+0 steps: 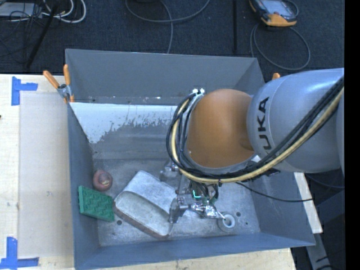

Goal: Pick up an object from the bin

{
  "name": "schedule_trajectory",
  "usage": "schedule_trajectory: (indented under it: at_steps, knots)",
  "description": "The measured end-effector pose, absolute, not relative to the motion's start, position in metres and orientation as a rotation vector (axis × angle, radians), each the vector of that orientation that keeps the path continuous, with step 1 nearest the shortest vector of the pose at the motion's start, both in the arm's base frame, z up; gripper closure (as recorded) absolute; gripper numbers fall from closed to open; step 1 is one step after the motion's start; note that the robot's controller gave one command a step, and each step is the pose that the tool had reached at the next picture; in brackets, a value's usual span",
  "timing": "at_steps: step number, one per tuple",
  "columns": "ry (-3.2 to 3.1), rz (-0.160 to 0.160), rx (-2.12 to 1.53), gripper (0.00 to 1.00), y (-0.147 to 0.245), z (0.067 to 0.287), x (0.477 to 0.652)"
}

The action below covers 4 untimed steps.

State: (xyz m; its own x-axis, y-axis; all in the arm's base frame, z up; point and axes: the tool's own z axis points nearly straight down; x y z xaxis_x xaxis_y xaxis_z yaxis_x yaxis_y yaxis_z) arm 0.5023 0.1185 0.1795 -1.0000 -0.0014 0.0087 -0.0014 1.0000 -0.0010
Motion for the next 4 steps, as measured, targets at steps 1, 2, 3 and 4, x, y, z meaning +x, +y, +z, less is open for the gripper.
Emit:
schedule_trajectory:
  at_steps: [1,2,3,4]
  knots:
    - [-3.095,0.003,0.544,0.0,0.044,0.104,0.505]
    - [-3.033,0.0,0.842,0.0,-0.005,0.072,0.534]
    - [-3.048,0.0,0.771,0.0,-0.008,0.101,0.54]
    - [-3.081,0.0,0.612,0.0,-0.042,0.076,0.562]
